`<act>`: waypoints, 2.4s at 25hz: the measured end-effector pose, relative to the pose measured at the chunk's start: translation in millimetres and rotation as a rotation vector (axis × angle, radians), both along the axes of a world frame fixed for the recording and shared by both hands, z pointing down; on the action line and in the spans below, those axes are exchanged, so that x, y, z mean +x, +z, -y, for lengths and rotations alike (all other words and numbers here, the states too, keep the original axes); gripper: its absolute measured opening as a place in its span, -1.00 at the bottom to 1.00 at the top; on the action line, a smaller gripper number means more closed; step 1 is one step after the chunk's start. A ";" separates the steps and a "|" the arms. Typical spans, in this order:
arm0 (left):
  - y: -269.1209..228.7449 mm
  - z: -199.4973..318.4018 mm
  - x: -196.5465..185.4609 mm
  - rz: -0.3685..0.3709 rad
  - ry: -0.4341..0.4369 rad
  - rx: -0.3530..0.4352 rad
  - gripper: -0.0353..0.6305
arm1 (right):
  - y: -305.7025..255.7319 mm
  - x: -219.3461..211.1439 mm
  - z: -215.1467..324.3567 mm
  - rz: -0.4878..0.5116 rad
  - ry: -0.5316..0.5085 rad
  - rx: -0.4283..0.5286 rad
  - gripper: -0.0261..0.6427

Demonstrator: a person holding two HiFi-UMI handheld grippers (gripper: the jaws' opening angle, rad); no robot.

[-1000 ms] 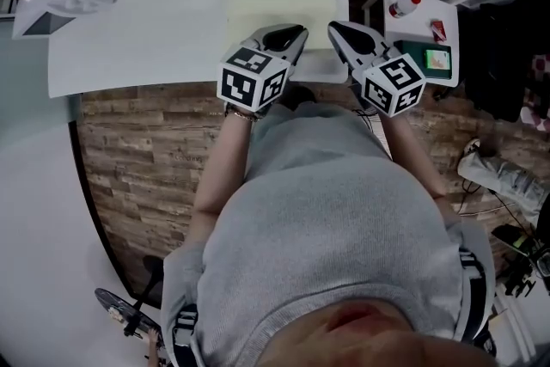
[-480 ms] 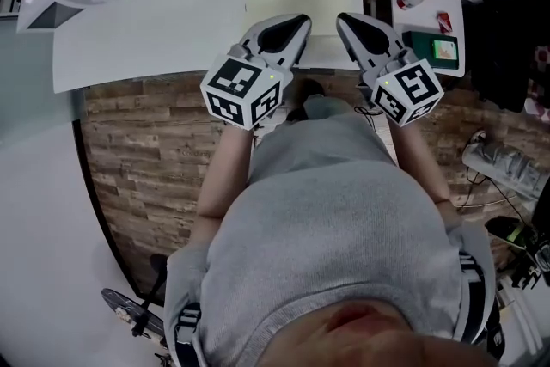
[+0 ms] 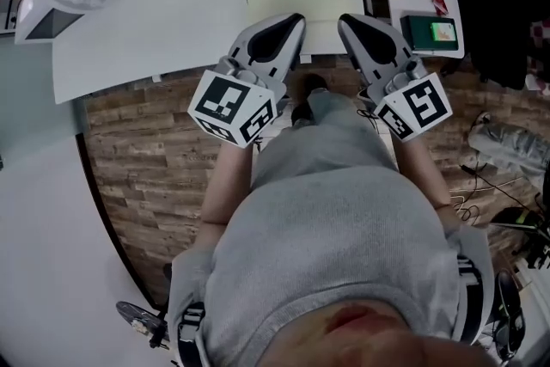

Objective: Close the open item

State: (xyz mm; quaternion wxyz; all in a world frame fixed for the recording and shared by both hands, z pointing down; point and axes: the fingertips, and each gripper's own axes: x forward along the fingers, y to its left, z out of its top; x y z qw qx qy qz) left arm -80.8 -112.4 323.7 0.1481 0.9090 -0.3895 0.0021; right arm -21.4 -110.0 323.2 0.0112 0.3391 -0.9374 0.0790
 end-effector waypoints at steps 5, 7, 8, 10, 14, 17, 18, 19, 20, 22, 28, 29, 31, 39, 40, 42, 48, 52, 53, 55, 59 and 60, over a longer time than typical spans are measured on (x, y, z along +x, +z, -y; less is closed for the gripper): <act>-10.9 -23.1 -4.1 -0.016 0.026 0.038 -0.85 | -15.7 -5.1 -25.9 0.033 0.032 0.048 -0.73; -15.0 -33.3 -4.1 -0.021 0.038 0.055 -0.85 | -18.0 -4.1 -36.8 0.034 0.051 0.063 -0.73; -16.9 -37.9 -4.3 -0.021 0.042 0.066 -0.85 | -18.9 -3.1 -41.7 0.036 0.061 0.071 -0.73; -19.2 -45.3 -4.9 -0.020 0.048 0.081 -0.85 | -19.9 -0.3 -50.0 0.046 0.080 0.082 -0.73; -20.7 -58.1 -3.2 -0.023 0.061 0.089 -0.85 | -19.9 8.0 -63.7 0.061 0.112 0.085 -0.73; -24.2 -62.1 -0.6 -0.013 0.054 0.105 -0.85 | -22.7 12.6 -69.9 0.077 0.109 0.091 -0.73; -24.8 -62.2 0.8 -0.004 0.051 0.110 -0.85 | -23.9 14.2 -70.4 0.081 0.106 0.092 -0.73; -25.7 -61.9 2.0 0.002 0.047 0.115 -0.85 | -25.6 15.7 -70.4 0.086 0.103 0.095 -0.73; -27.2 -61.2 2.6 0.004 0.040 0.120 -0.85 | -27.4 16.8 -69.9 0.090 0.097 0.099 -0.73; -31.8 -57.7 2.3 -0.005 0.017 0.132 -0.85 | -31.7 18.1 -67.6 0.092 0.078 0.108 -0.73; -36.5 -46.6 11.2 -0.043 -0.037 0.129 -0.85 | -36.7 34.4 -60.8 0.062 0.027 0.108 -0.73; -36.0 -44.4 13.0 -0.047 -0.048 0.126 -0.85 | -36.8 38.8 -59.0 0.064 0.023 0.105 -0.73; -34.7 -40.8 18.2 -0.047 -0.066 0.119 -0.85 | -37.3 47.0 -55.2 0.070 0.014 0.103 -0.73; -34.3 -30.1 39.5 -0.016 -0.105 0.122 -0.85 | -40.3 61.0 -41.8 0.045 -0.050 0.127 -0.73; -34.5 -28.9 41.1 -0.014 -0.108 0.123 -0.85 | -41.6 62.5 -40.0 0.050 -0.052 0.128 -0.73; -34.4 -28.3 43.2 -0.013 -0.113 0.122 -0.85 | -42.3 66.0 -38.1 0.065 -0.054 0.120 -0.73; -34.0 -30.4 40.8 -0.007 -0.117 0.122 -0.85 | -39.5 67.9 -39.0 0.058 -0.043 0.112 -0.73; -31.1 -34.7 38.4 -0.010 -0.104 0.119 -0.85 | -38.8 66.1 -44.9 0.055 -0.025 0.118 -0.73; -31.1 -35.6 37.3 -0.013 -0.101 0.120 -0.85 | -38.3 65.7 -46.5 0.054 -0.018 0.118 -0.73; -31.6 -37.3 34.1 -0.016 -0.095 0.123 -0.85 | -37.7 64.2 -49.5 0.055 -0.006 0.118 -0.73; -32.2 -41.4 27.5 -0.017 -0.084 0.131 -0.85 | -36.4 57.8 -55.2 0.051 0.009 0.125 -0.73; -32.1 -42.5 26.6 -0.017 -0.079 0.132 -0.85 | -35.9 56.5 -56.8 0.049 0.012 0.125 -0.73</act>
